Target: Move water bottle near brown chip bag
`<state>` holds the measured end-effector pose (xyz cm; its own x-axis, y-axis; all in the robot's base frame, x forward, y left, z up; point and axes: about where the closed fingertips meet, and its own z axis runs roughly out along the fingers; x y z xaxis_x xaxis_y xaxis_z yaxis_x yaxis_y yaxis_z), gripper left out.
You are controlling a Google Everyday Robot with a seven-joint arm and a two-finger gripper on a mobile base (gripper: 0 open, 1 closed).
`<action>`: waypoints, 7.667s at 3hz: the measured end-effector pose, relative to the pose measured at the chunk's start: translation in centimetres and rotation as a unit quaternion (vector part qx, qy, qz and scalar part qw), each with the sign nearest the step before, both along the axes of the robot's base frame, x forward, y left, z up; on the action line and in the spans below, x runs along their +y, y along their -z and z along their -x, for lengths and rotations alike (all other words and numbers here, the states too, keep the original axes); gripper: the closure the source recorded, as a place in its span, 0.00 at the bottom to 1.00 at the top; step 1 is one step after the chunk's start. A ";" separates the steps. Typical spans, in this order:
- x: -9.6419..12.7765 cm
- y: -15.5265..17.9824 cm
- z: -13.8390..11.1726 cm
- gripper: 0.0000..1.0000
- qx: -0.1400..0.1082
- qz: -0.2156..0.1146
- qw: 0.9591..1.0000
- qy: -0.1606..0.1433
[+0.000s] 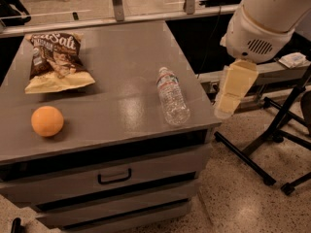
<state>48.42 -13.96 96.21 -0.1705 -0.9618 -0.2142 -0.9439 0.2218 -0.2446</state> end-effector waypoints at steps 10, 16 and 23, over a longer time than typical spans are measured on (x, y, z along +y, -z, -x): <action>12.9 7.9 -11.4 1.00 0.096 -0.038 0.992 0.076; 25.5 5.4 -21.9 1.00 0.144 -0.292 0.932 0.156; 31.1 8.6 -21.1 0.00 0.290 -0.329 0.880 0.183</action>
Offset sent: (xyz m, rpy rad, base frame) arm 0.0546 0.0964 -0.0343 0.1091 0.0492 0.0866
